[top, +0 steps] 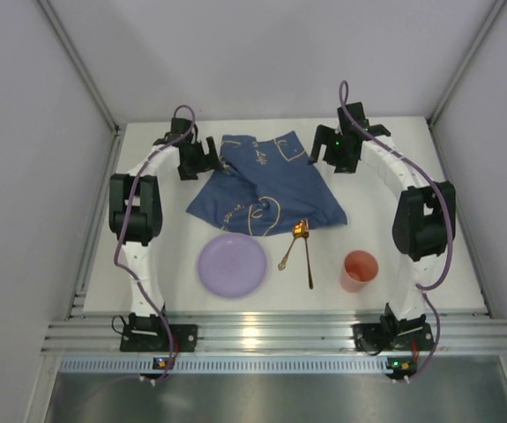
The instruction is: Set the dinner table for one person
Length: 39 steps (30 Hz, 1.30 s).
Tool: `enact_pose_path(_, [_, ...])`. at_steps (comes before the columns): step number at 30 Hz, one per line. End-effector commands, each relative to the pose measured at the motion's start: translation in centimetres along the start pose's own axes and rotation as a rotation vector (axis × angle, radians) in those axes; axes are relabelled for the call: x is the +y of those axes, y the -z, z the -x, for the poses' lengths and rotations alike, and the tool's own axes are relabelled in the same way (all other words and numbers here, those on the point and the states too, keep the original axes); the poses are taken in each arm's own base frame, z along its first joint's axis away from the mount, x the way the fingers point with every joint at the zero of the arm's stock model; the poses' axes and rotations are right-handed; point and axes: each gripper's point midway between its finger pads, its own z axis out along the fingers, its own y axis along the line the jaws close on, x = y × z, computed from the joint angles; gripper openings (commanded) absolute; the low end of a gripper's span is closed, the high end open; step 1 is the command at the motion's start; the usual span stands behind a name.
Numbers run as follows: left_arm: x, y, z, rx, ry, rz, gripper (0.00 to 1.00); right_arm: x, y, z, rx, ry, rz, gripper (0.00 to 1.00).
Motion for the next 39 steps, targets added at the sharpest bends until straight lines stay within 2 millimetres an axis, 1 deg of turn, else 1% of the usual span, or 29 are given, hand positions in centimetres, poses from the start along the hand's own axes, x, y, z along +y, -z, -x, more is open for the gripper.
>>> enact_pose_path(1, [-4.1, -0.7, 3.3, -0.074, 0.001, -0.167, 0.98, 0.2, 0.9, 0.8, 0.003, 0.027, 0.022, 0.92])
enact_pose_path(3, [-4.7, -1.7, 3.0, -0.054, 0.014, -0.215, 0.98, 0.3, 0.7, 1.1, 0.002, 0.027, 0.028, 0.92])
enact_pose_path(4, [-5.2, -1.9, 3.4, -0.066, 0.024, -0.238, 0.98, 0.6, 0.4, 1.3, 0.007, 0.025, 0.042, 0.93])
enact_pose_path(6, [-5.9, -2.2, 3.3, -0.055, 0.038, -0.290, 0.98, 0.8, -0.5, 1.4, 0.020, 0.020, 0.052, 0.92])
enact_pose_path(8, [-6.7, -2.3, 3.3, -0.050, 0.037, -0.338, 0.98, 1.7, -0.7, 2.2, 0.013, 0.011, 0.081, 0.92])
enact_pose_path(9, [-6.7, -2.3, 3.1, -0.046, 0.036, -0.344, 0.93, 1.7, -1.6, 2.1, 0.025, 0.004, 0.084, 0.93])
enact_pose_path(10, [-6.7, -2.4, 2.9, -0.037, 0.038, -0.345, 0.88, 2.4, -1.7, 2.9, 0.012, -0.008, 0.107, 0.93])
enact_pose_path(11, [-6.7, -2.4, 2.7, -0.031, 0.035, -0.349, 0.82, 2.4, -2.1, 3.3, 0.011, -0.021, 0.116, 0.93])
enact_pose_path(12, [-6.7, -2.3, 2.4, -0.023, 0.033, -0.355, 0.75, 2.5, -3.3, 3.3, 0.022, -0.046, 0.132, 0.93])
enact_pose_path(13, [-6.6, -2.5, 1.6, -0.004, 0.034, -0.356, 0.51, 3.1, -3.4, 4.3, 0.001, -0.058, 0.155, 0.93])
enact_pose_path(14, [-6.6, -2.4, 1.5, -0.004, 0.033, -0.360, 0.41, 3.0, -3.9, 4.9, -0.006, -0.075, 0.165, 0.93])
enact_pose_path(15, [-6.2, -2.7, 0.7, 0.014, 0.039, -0.354, 0.19, 3.2, -4.9, 5.7, -0.017, -0.105, 0.186, 0.93])
enact_pose_path(17, [-6.2, -2.6, 0.1, 0.029, 0.045, -0.361, 0.03, 2.7, -5.9, 6.8, -0.035, -0.138, 0.190, 0.94])
enact_pose_path(18, [-6.2, -2.5, -0.2, 0.037, 0.046, -0.364, 0.00, 2.2, -7.6, 6.7, -0.026, -0.168, 0.183, 0.94])
enact_pose_path(19, [-6.2, -2.5, -1.0, 0.057, 0.050, -0.369, 0.00, 2.4, -7.8, 7.8, -0.049, -0.178, 0.193, 0.95])
enact_pose_path(20, [-6.2, -2.2, -1.0, 0.054, 0.048, -0.369, 0.00, 2.0, -8.5, 8.2, -0.053, -0.195, 0.193, 0.95])
enact_pose_path(21, [-6.1, -2.0, -1.2, 0.058, 0.048, -0.368, 0.00, 1.4, -10.2, 7.8, -0.039, -0.217, 0.184, 0.95])
enact_pose_path(22, [-5.8, -2.0, -1.8, 0.071, 0.051, -0.357, 0.00, 1.5, -10.4, 8.5, -0.052, -0.223, 0.193, 0.95])
enact_pose_path(23, [-5.8, -1.6, -1.8, 0.073, 0.050, -0.354, 0.00, 1.0, -12.1, 7.8, -0.031, -0.235, 0.185, 0.95])
enact_pose_path(25, [-5.8, -1.3, -2.4, 0.088, 0.052, -0.350, 0.00, 1.0, -13.0, 8.1, -0.032, -0.249, 0.199, 0.94])
enact_pose_path(26, [-5.7, -1.2, -2.5, 0.089, 0.049, -0.340, 0.00, 1.0, -13.6, 8.0, -0.029, -0.253, 0.203, 0.93])
enact_pose_path(27, [-5.7, -1.1, -2.5, 0.092, 0.045, -0.337, 0.00, 1.0, -15.0, 7.3, -0.009, -0.269, 0.220, 0.92])
enact_pose_path(29, [-5.6, -0.9, -2.8, 0.105, 0.045, -0.307, 0.00, 1.4, -16.0, 6.4, 0.020, -0.283, 0.241, 0.89])
enact_pose_path(30, [-5.7, -0.6, -2.8, 0.112, 0.048, -0.302, 0.00, 1.5, -16.9, 5.2, 0.059, -0.289, 0.256, 0.89])
enact_pose_path(31, [-5.9, -0.3, -3.2, 0.126, 0.048, -0.296, 0.00, 2.0, -17.1, 5.0, 0.069, -0.284, 0.268, 0.88])
enact_pose_path(33, [-6.1, 0.3, -3.0, 0.111, 0.033, -0.277, 0.00, 3.3, -17.5, 3.1, 0.115, -0.256, 0.282, 0.86])
enact_pose_path(35, [-6.1, 0.3, -3.2, 0.119, 0.036, -0.262, 0.00, 4.7, -17.6, 1.5, 0.141, -0.204, 0.283, 0.86])
enact_pose_path(36, [-6.2, 0.3, -2.9, 0.115, 0.045, -0.259, 0.00, 4.7, -17.4, 1.1, 0.152, -0.188, 0.271, 0.85])
enact_pose_path(39, [-6.4, 0.0, -2.8, 0.123, 0.066, -0.260, 0.00, 4.7, -17.6, 0.7, 0.172, -0.221, 0.278, 0.72])
